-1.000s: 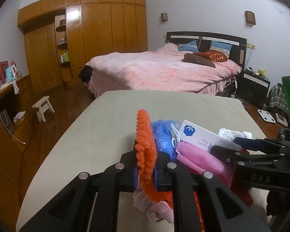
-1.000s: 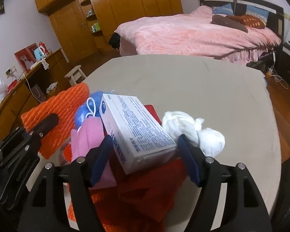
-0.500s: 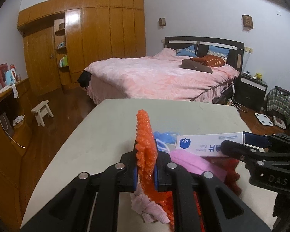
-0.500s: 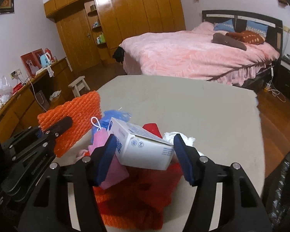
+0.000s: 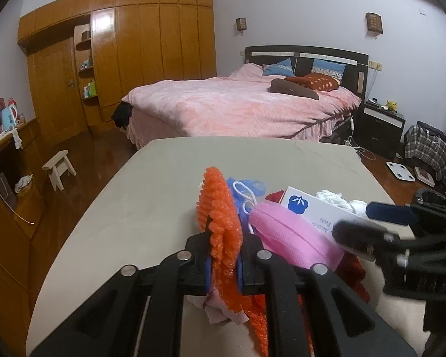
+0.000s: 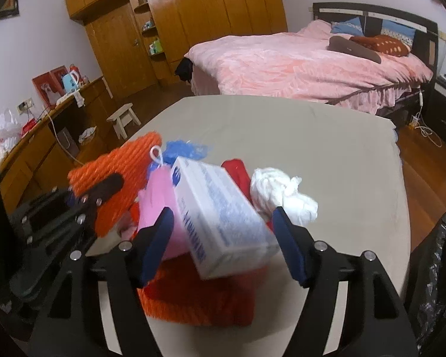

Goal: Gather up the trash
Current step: 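Close the right tool on the white box of masks while the left tool holds the net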

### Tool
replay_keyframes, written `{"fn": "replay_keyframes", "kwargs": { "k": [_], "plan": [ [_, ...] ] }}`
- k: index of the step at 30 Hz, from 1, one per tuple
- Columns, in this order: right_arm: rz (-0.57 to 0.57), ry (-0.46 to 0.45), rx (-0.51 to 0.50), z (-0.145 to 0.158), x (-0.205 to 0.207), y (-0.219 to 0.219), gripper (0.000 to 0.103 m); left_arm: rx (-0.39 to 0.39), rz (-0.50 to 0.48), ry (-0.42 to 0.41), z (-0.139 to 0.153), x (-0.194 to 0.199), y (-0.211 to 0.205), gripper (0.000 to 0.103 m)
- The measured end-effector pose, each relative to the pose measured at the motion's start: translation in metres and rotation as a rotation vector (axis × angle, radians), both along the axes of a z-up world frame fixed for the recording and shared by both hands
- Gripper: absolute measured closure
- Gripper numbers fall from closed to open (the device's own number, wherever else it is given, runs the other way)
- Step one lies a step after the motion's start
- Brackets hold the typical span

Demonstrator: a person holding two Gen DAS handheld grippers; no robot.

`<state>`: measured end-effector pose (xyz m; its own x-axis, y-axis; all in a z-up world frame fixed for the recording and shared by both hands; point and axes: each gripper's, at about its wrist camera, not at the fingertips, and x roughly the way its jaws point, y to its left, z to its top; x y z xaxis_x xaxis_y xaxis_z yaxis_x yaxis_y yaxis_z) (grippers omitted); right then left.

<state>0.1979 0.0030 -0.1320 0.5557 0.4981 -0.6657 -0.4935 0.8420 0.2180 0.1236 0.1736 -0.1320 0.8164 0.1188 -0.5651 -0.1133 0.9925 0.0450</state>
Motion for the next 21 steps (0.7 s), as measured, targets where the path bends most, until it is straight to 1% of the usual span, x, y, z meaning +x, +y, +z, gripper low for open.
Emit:
{"fn": "replay_keyframes", "kwargs": {
  "k": [1,6,10,14,17,18,19,21],
  "plan": [
    [-0.001,0.007,0.003,-0.001,0.004,0.000,0.034,-0.002,0.001,0.000,0.000,0.000,0.001,0.091],
    [0.023,0.061,-0.001,-0.011,0.014,0.004,0.034,-0.004,0.001,0.003,0.001,0.001,0.002,0.091],
    [0.053,0.073,-0.009,-0.015,0.012,0.009,0.039,-0.001,-0.002,0.006,0.000,0.002,0.002,0.091],
    [0.057,0.042,-0.003,-0.011,0.002,0.009,0.043,0.000,-0.001,0.006,0.001,0.002,0.002,0.091],
    [0.062,-0.002,-0.012,-0.003,-0.006,0.010,0.048,-0.001,0.001,0.000,0.003,0.002,0.001,0.091],
    [0.072,-0.013,-0.001,0.000,-0.007,0.009,0.096,-0.001,0.002,-0.005,0.004,0.001,0.001,0.091],
    [0.073,-0.017,0.003,0.004,-0.007,0.008,0.100,-0.002,0.001,-0.014,0.007,0.000,0.001,0.091],
    [0.058,-0.020,0.031,0.012,-0.006,0.002,0.100,-0.002,-0.001,-0.026,0.012,-0.002,0.001,0.091]
  ]
}}
